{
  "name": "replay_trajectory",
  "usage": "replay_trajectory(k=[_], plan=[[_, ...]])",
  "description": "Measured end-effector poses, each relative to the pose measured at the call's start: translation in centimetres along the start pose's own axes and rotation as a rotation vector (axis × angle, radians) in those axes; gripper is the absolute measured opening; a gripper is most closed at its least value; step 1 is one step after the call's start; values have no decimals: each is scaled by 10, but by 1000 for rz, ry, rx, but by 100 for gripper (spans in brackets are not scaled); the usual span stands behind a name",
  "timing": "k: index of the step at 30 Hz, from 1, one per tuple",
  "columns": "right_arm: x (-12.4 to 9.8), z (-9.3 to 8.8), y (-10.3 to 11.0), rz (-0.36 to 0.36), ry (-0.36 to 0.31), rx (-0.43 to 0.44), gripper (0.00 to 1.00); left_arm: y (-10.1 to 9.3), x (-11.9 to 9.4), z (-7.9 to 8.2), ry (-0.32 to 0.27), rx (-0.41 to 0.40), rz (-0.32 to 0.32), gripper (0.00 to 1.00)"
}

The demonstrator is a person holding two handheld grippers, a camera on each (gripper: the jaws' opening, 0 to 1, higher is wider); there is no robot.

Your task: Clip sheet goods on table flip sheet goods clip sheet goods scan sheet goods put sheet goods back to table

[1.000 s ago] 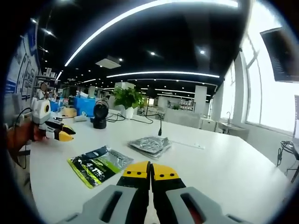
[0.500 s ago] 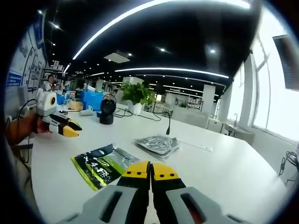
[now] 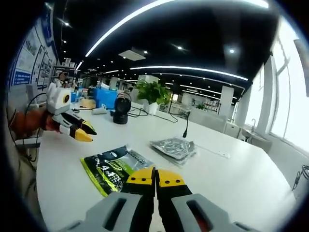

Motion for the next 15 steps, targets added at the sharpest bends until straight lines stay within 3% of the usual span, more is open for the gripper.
replay_trajectory(k=[8,15], plan=[[10,-3,10,67,19,-94,0,-3,7,-4,64,-96,-7,12],[18,-3,13,113,28,-130,0,0,7,-7,110,-124,3,13]])
Point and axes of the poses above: the point that each gripper's makers call its tool centre point, and the gripper's own axes: x roughly forward along the fingers, y roughly to its left, z roughly out of its top, the point moved 5 cm from there along -x, roughly backward along the fingers, and after that the axes turned 9 degrees about -y, right-handed, at the moved point
